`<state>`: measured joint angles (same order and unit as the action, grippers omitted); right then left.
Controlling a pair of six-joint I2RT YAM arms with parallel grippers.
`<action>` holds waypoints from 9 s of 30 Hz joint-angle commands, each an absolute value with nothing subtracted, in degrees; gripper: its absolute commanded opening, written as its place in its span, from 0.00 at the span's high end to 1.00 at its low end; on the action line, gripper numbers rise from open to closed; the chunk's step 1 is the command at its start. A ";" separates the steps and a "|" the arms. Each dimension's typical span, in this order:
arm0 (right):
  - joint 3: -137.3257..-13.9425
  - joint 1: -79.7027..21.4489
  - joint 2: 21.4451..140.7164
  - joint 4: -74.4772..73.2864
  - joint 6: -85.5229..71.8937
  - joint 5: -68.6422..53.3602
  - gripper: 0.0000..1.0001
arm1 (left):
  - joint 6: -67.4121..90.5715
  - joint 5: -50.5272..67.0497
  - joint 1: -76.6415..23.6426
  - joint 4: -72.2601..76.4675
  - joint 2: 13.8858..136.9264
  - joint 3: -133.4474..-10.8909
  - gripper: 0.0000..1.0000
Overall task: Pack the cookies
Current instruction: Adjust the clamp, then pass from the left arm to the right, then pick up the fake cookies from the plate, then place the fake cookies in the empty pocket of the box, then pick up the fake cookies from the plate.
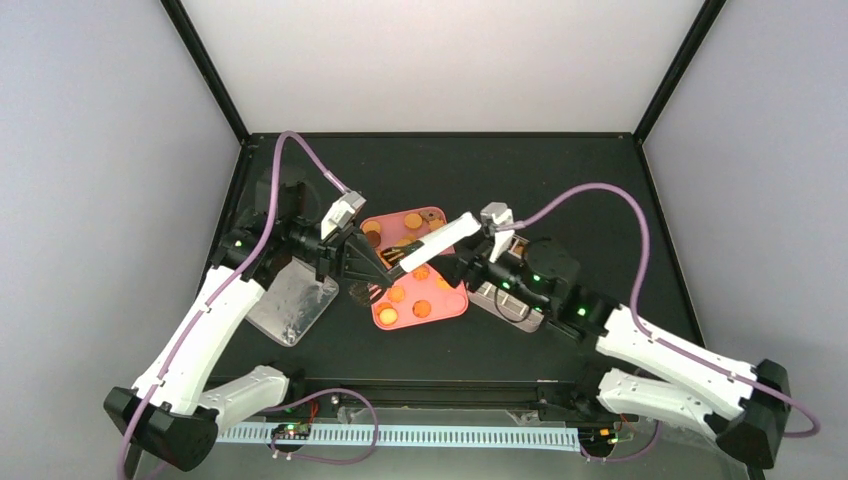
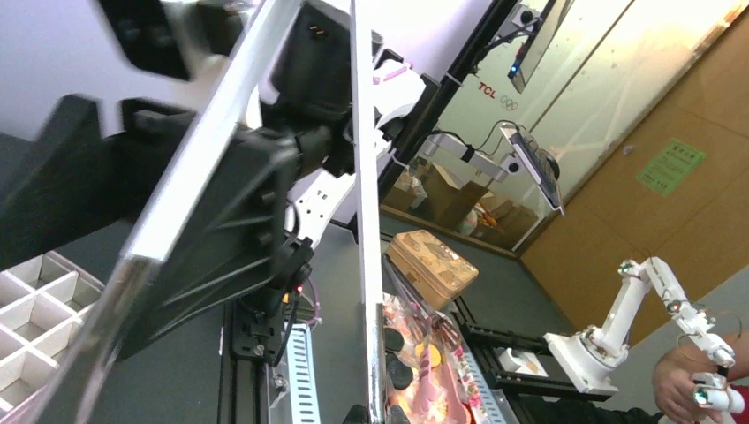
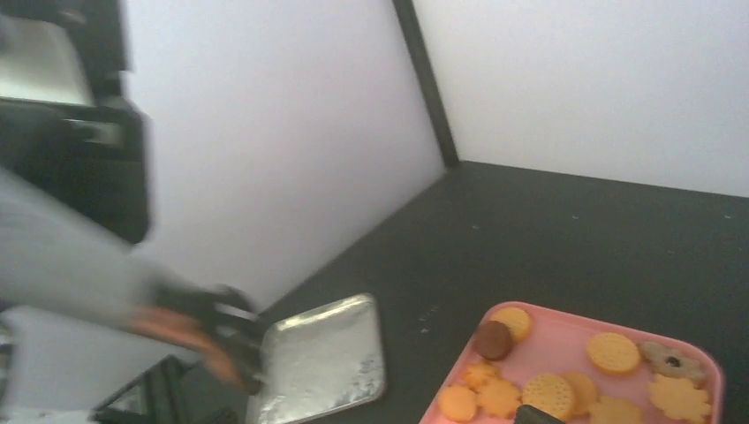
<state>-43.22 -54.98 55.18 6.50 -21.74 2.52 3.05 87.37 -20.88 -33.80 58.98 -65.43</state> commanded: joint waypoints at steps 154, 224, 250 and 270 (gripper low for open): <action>-54.81 -56.35 71.25 -2.09 -9.68 28.38 0.79 | -31.16 44.59 13.31 -42.65 62.25 -51.77 0.47; -60.40 -53.79 83.25 5.34 -13.40 13.43 0.59 | -34.27 44.81 16.46 -47.07 63.06 -53.35 0.47; -60.98 -53.70 94.21 6.00 -13.10 15.63 0.60 | -34.81 45.94 18.02 -47.11 62.85 -53.05 0.47; -61.70 -53.69 96.26 6.98 -12.86 14.86 0.65 | -34.94 46.14 18.02 -47.29 62.58 -53.01 0.47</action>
<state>-60.14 -53.60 95.02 6.00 -13.39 14.37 -33.91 44.45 17.56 -46.74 63.00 -51.29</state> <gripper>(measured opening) 0.354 0.530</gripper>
